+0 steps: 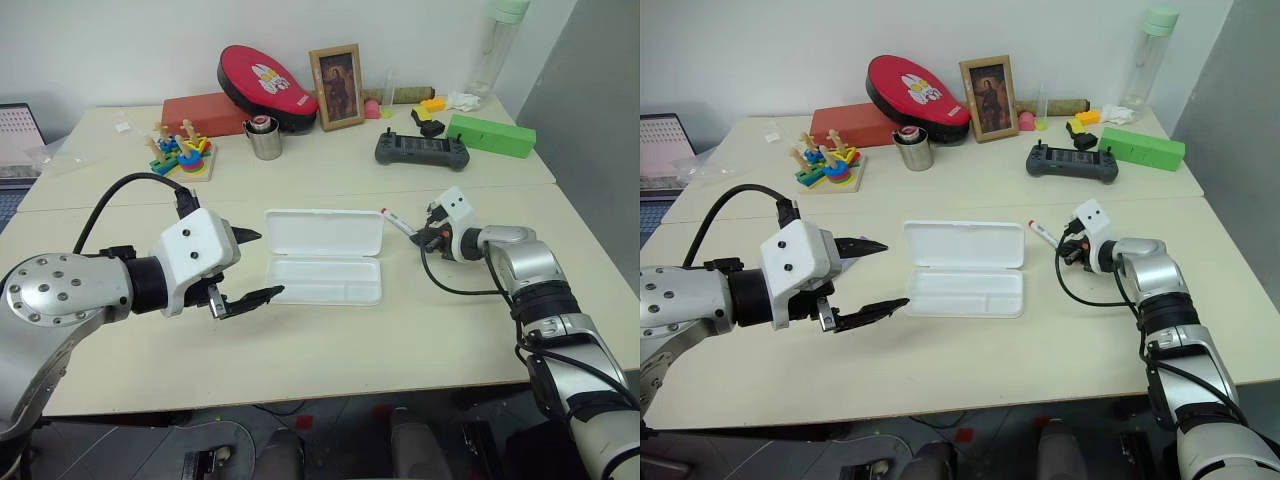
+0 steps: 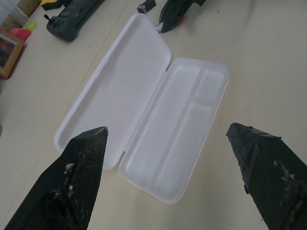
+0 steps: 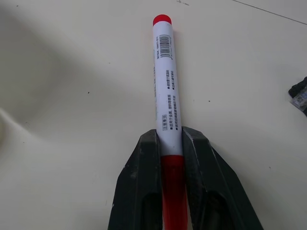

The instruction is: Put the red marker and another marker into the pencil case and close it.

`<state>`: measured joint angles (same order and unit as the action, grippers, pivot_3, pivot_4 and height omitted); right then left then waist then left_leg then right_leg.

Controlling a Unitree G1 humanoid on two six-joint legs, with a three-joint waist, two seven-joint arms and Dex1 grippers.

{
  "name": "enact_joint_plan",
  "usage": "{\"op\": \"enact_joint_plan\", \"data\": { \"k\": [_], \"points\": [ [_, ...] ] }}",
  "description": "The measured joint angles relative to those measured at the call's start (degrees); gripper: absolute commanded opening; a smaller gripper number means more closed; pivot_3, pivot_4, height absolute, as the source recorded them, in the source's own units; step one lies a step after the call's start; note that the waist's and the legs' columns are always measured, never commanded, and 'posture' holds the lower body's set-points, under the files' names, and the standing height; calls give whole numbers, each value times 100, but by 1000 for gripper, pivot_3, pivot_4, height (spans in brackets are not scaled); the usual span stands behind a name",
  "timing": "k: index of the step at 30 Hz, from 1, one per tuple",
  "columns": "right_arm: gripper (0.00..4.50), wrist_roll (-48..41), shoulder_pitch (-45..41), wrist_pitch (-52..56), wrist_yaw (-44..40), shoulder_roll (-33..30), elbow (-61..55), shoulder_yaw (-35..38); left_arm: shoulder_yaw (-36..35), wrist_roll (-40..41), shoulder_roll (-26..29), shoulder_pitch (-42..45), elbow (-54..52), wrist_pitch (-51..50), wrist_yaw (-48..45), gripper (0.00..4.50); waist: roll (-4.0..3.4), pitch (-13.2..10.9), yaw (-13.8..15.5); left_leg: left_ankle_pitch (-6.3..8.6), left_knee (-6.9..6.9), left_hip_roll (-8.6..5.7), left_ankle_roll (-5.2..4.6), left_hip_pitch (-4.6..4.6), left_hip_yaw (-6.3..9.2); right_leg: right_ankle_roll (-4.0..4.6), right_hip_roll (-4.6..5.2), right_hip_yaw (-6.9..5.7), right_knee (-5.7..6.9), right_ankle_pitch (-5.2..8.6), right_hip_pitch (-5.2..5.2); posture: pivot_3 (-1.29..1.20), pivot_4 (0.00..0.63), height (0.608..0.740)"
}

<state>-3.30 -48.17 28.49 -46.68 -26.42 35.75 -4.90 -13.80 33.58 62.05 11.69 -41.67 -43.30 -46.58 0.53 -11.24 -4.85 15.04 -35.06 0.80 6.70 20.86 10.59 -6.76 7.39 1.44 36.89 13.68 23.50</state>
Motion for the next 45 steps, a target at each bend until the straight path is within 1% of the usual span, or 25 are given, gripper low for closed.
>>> {"op": "enact_joint_plan", "data": {
  "k": [3, 7, 12, 19, 23, 25, 27, 30, 31, 36, 38, 41, 45],
  "points": [
    [278, 5, 68, 82, -23, -122, -185, -62, 16, -7, -45, 7, 3, -2, 50, 4245, 0, 0, 4, 0, 0, 0, 0, 2, 0, 0, 0, 0, -1, 0, 0, 0, 150, 740],
    [278, -28, 259, 384, -149, -517, -753, -57, 6, 25, -85, 4, 47, -28, 94, 4245, 0, 0, 13, 0, 0, 0, 0, 3, 0, 0, 0, 0, -2, 0, 1, 0, 150, 740],
    [278, -466, 510, 1101, -698, -1330, -2344, 153, -202, 80, -190, -117, 219, -49, 111, 4245, -2, -1, 23, 1, 0, 0, -1, 2, 0, -1, 0, -1, -2, 1, 0, 0, 150, 740],
    [278, -1030, 743, 1655, -1164, -1927, -3511, 280, -347, 281, -333, -42, 431, -151, 159, 4245, -3, -2, 25, 0, -6, 0, -1, 2, -4, -5, 1, 3, 2, 0, -1, 0, 150, 740],
    [278, -1407, 772, 1760, -1407, -2052, -4076, 368, -356, 311, -340, -10, 543, -152, 167, 4245, -3, -2, 23, 0, -6, 0, -1, 0, -6, -4, 1, 3, 2, 0, 0, 0, 150, 740],
    [278, -1606, 798, 1770, -1554, -1958, -4479, 272, -356, 292, -367, -31, 655, -146, 202, 4245, -3, -2, 16, 0, -6, 1, -1, 0, -6, -4, 0, 3, 2, 0, 0, 0, 150, 740],
    [278, -1615, 795, 1622, -1583, -1664, -4803, -90, -326, 229, -389, -144, 717, -137, 216, 4245, 1, 0, -2, 0, -6, 1, -1, -4, -10, -5, -1, 8, 3, 0, -1, 0, 150, 740],
    [278, -1473, 793, 1292, -1569, -1243, -4817, -765, -298, 158, -401, -213, 794, -125, 221, 4245, 1, 0, 17, 0, -9, 1, 0, 0, -9, -8, -1, 8, 4, -2, 0, 0, 150, 740],
    [278, -1400, 792, 1189, -1563, -1162, -4769, -882, -299, 145, -401, -213, 800, -121, 224, 4245, 2, 0, 33, 0, -9, 1, 0, 0, -9, -8, 0, 8, 2, -2, 0, 0, 150, 740],
    [278, -968, 616, 509, -1305, -459, -4107, -1377, -311, 17, -415, -282, 816, -93, 255, 4245, 3, 2, 53, 0, -8, 1, 0, -2, -9, -6, -1, 7, 2, -3, 1, 0, 150, 740],
    [278, -686, 576, 164, -1217, -225, -3633, -1613, -316, 4, -457, -325, 810, -92, 284, 4245, 4, 1, 50, 0, -8, 1, 0, -1, -9, -6, -1, 8, 1, -3, 1, 0, 150, 740],
    [278, -348, 434, -253, -1089, -5, -3015, -1781, -320, -9, -480, -390, 800, -92, 331, 4245, 3, 1, 44, 0, -8, 1, 1, 0, -9, -6, -1, 7, 2, -3, 2, 0, 150, 740],
    [278, -65, 381, -728, -1078, 78, -2591, -1879, -329, -19, -483, -435, 796, -92, 344, 4245, 3, 1, 41, 0, -7, 1, 1, 0, -9, -6, -1, 8, 1, -3, 2, 0, 150, 740]
  ]
}}
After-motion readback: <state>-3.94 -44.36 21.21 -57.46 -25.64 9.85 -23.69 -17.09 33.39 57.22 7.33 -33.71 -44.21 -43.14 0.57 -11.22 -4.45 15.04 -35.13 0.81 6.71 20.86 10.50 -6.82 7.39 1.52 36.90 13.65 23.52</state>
